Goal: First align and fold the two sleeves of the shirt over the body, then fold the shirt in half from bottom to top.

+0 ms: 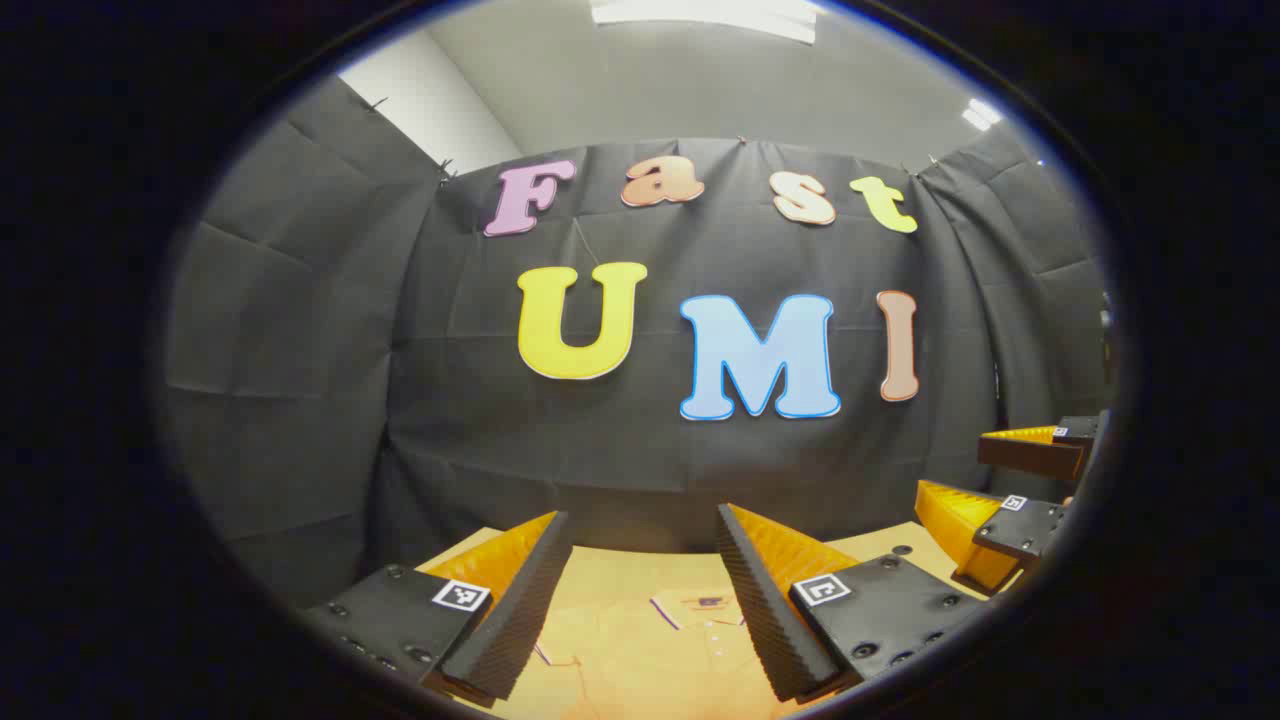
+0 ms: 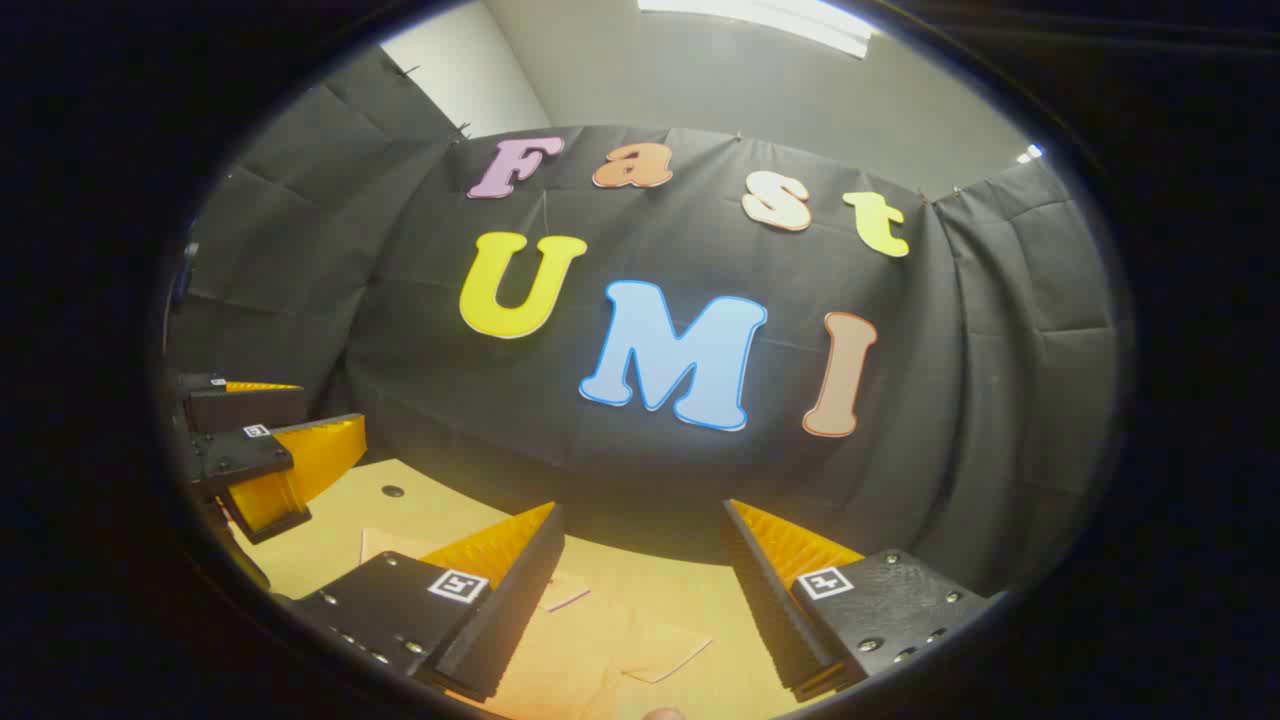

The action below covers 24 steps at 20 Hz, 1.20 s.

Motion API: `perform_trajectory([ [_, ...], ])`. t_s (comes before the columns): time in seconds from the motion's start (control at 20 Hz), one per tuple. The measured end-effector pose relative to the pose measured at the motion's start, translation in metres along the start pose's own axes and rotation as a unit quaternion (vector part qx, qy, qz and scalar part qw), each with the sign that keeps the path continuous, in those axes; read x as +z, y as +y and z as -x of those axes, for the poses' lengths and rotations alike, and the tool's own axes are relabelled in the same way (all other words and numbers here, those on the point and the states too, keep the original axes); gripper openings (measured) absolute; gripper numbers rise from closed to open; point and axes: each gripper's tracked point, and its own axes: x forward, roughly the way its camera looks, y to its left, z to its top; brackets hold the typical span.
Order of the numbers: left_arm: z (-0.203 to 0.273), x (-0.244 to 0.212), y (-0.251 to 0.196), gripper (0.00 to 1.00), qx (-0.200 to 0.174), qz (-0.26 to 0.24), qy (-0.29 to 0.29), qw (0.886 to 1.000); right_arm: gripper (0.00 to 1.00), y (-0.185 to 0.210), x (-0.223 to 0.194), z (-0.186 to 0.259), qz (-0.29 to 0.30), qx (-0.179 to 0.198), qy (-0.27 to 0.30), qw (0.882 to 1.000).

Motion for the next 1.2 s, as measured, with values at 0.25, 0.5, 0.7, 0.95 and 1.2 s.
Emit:
perform_trajectory([
  [0.25, -0.006, -0.005, 0.001, 0.94, 0.001, -0.005, 0.0, 1.0, 0.96, -0.004, -0.006, -0.004, -0.016, -0.003, 0.007, 1.0],
  [0.5, -0.015, -0.004, 0.005, 0.94, -0.001, -0.019, -0.003, 1.0, 0.96, -0.002, -0.025, -0.014, -0.033, -0.001, 0.031, 0.999],
  [0.7, -0.018, -0.005, 0.003, 0.93, -0.008, -0.015, -0.001, 1.0, 0.96, -0.007, -0.049, -0.026, -0.051, -0.005, 0.066, 0.996],
  [0.95, -0.015, -0.013, 0.004, 0.95, -0.009, -0.002, 0.011, 1.0, 0.96, -0.023, -0.088, -0.04, -0.057, -0.029, 0.106, 0.992],
  [1.2, -0.014, -0.017, 0.01, 0.95, -0.002, -0.008, 0.019, 1.0, 0.96, -0.032, -0.136, -0.058, -0.058, -0.033, 0.159, 0.985],
])
